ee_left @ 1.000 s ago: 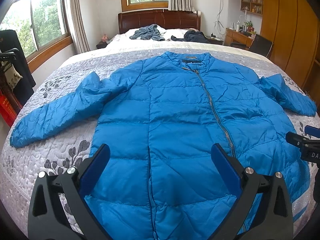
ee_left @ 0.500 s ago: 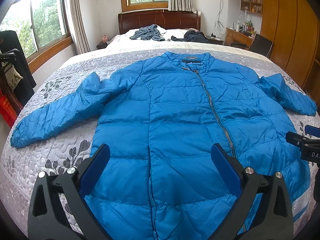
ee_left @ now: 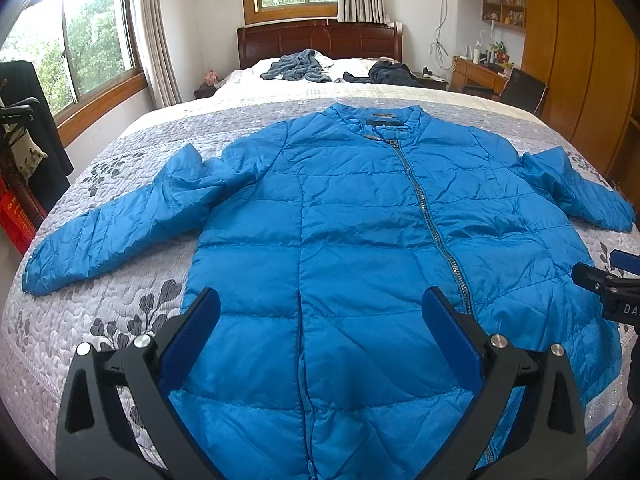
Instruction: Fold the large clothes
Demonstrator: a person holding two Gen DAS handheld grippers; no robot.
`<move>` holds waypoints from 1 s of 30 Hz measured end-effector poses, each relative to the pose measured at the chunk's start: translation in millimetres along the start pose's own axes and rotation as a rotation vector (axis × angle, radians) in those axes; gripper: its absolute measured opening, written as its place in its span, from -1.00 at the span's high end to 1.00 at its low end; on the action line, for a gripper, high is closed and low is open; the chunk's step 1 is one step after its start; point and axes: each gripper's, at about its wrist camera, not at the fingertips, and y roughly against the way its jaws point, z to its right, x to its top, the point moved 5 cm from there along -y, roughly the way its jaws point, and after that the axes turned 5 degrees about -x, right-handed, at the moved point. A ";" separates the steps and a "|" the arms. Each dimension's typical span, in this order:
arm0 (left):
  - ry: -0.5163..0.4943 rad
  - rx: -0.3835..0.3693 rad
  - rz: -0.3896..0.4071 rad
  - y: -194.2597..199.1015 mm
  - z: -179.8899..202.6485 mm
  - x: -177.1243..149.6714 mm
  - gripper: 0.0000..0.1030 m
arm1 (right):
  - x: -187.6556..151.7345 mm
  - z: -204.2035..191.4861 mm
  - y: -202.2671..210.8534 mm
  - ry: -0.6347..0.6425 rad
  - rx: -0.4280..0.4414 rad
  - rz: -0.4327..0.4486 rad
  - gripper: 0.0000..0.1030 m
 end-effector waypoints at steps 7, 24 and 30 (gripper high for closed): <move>0.002 0.000 0.000 -0.1 0.3 -0.2 -0.94 | -0.2 -0.2 0.2 0.001 -0.001 0.000 -0.93; 0.001 0.001 0.000 -0.3 0.2 -1.2 -0.94 | 0.0 0.0 0.1 0.000 0.000 0.001 -0.93; -0.010 -0.014 -0.014 -5.1 3.9 1.8 -0.94 | 1.5 8.3 1.5 -0.010 -0.008 0.029 -0.93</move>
